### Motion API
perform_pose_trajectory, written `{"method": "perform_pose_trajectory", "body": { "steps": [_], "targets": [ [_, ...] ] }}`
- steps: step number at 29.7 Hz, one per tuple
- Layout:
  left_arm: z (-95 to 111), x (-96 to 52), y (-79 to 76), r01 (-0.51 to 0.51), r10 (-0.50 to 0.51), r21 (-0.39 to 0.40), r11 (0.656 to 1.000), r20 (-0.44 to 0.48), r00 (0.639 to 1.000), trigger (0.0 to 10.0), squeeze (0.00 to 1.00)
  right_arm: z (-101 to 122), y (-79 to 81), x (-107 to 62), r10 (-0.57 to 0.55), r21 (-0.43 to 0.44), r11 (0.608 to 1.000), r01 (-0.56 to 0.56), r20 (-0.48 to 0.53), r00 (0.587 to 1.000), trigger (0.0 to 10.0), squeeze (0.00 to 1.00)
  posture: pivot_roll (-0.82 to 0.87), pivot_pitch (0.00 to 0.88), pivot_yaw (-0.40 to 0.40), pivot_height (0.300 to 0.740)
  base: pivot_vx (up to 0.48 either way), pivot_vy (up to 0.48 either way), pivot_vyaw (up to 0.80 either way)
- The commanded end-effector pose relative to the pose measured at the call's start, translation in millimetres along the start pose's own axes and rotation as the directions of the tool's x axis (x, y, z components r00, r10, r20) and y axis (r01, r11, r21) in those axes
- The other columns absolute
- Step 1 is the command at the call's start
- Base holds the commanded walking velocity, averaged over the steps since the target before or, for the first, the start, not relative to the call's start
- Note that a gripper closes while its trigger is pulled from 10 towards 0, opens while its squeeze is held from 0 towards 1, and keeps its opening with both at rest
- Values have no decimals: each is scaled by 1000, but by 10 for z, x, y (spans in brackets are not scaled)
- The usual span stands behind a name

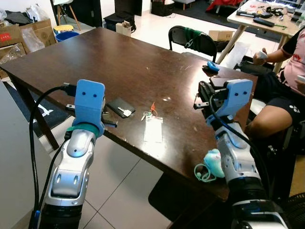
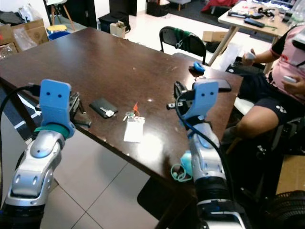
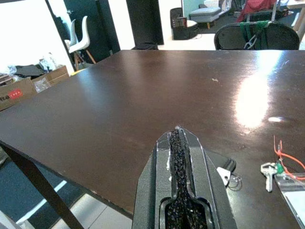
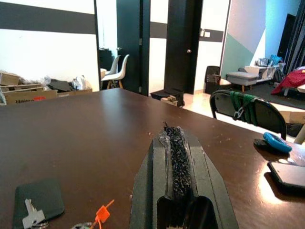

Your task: Hang keys on a hook

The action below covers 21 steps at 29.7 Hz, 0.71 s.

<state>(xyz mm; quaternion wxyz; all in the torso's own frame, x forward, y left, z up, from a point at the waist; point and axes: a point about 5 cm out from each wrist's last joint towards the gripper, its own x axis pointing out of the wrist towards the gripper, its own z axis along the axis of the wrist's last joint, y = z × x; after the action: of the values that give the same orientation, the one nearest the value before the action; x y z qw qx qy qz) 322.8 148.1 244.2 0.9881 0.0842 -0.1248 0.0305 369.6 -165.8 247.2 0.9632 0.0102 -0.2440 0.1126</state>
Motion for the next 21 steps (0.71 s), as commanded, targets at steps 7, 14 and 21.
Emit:
{"method": "perform_pose_trajectory", "body": {
  "steps": [7, 14, 21],
  "targets": [
    [-30, -3, -10, 8, -8, -4, 1000, -6, 1000, 10000, 0, -23, -42, -4, -19, -5, 1000, 19, -18, 1000, 10000, 0, 89, 85, 51, 740, 0, 0, 0],
    [-35, -4, -11, 9, -9, -6, 1000, -6, 1000, 10000, 0, -48, 22, -14, -11, -15, 1000, 11, -18, 1000, 10000, 0, 90, 83, 51, 740, 0, 0, 0],
    [-36, -8, -14, 12, -12, -6, 1000, -3, 1000, 10000, 0, -71, 82, -5, 2, -9, 1000, -2, -27, 1000, 10000, 0, 90, 77, 50, 740, -184, 0, 0]
  ]
}}
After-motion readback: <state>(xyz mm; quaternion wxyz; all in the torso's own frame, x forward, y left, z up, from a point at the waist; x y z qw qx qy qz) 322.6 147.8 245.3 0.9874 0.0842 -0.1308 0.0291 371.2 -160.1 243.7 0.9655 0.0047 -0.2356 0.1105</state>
